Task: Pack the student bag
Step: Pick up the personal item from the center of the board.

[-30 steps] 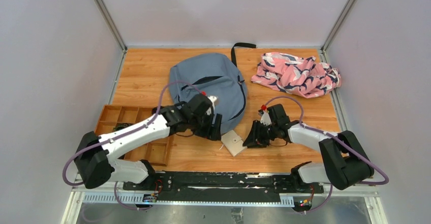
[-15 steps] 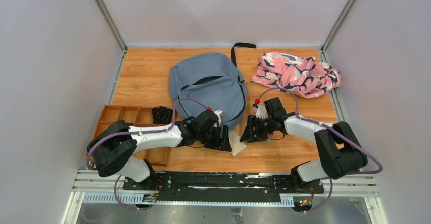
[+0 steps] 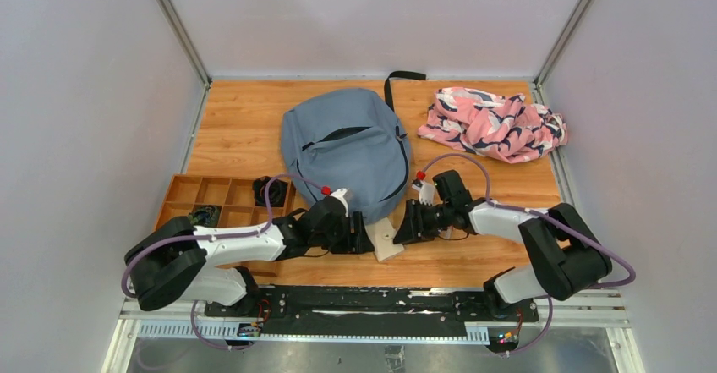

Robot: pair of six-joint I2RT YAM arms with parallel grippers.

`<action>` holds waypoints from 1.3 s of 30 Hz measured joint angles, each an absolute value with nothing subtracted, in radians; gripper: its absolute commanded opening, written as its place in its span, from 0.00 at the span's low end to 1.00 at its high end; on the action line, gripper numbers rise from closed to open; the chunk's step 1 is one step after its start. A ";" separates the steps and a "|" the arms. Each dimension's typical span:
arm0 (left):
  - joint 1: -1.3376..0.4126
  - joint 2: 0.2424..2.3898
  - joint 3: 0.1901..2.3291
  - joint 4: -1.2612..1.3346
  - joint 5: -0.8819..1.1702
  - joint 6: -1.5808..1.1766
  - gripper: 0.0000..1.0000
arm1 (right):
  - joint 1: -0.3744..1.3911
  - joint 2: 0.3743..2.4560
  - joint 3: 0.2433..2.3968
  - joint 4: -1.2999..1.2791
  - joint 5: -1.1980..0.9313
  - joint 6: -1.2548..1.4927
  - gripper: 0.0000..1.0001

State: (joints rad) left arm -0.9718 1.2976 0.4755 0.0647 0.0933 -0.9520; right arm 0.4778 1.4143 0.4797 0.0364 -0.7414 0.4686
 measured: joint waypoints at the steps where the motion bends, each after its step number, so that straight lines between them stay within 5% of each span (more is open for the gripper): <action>1: -0.974 1.289 0.463 0.072 0.083 -0.960 0.66 | 0.478 1.414 0.471 0.056 -0.744 0.480 0.36; 27: -0.985 1.339 0.362 0.319 -0.022 -1.152 0.60 | 0.545 1.133 0.275 0.174 -0.554 0.719 0.38; 39: -0.999 1.424 0.383 0.417 -0.007 -1.163 0.60 | 0.549 1.264 0.289 0.252 -0.633 0.707 0.32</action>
